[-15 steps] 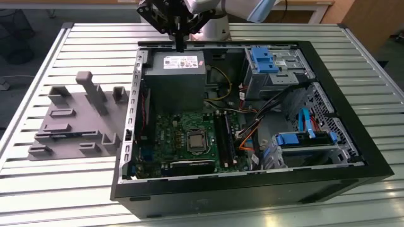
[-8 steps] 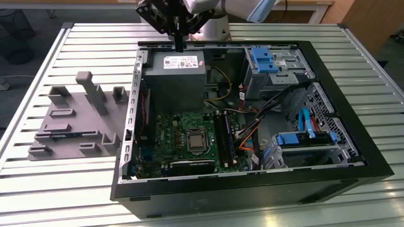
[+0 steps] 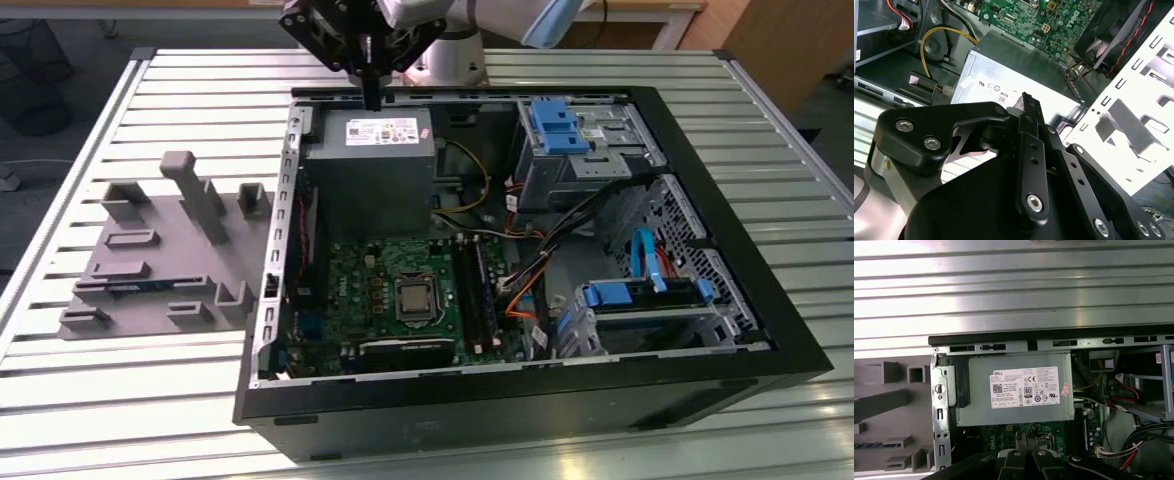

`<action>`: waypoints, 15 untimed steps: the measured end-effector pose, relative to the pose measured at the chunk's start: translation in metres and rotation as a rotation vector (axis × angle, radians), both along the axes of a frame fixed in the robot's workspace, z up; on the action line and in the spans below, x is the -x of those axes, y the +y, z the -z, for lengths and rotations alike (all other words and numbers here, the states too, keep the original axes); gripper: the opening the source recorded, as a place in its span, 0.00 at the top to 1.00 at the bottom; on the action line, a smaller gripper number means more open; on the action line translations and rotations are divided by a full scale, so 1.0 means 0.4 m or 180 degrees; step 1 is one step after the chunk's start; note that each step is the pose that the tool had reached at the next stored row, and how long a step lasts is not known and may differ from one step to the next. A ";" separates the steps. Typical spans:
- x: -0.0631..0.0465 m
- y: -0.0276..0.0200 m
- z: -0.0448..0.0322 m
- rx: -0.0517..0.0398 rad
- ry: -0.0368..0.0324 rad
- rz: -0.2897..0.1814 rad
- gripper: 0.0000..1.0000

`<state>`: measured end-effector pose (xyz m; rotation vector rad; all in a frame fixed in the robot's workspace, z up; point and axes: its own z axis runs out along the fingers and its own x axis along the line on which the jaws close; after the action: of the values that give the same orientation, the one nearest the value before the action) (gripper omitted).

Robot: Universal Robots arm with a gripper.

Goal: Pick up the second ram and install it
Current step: 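Reach for the second ram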

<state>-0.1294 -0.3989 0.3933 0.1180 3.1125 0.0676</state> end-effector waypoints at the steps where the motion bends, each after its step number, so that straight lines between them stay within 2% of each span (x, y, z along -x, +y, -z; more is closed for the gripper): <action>1: 0.001 0.000 0.000 0.0000 0.0000 0.0000 0.89; 15: 0.015 0.000 0.000 0.0000 0.0000 0.0000 0.89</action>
<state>-0.1354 -0.3989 0.3933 0.1180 3.1125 0.0677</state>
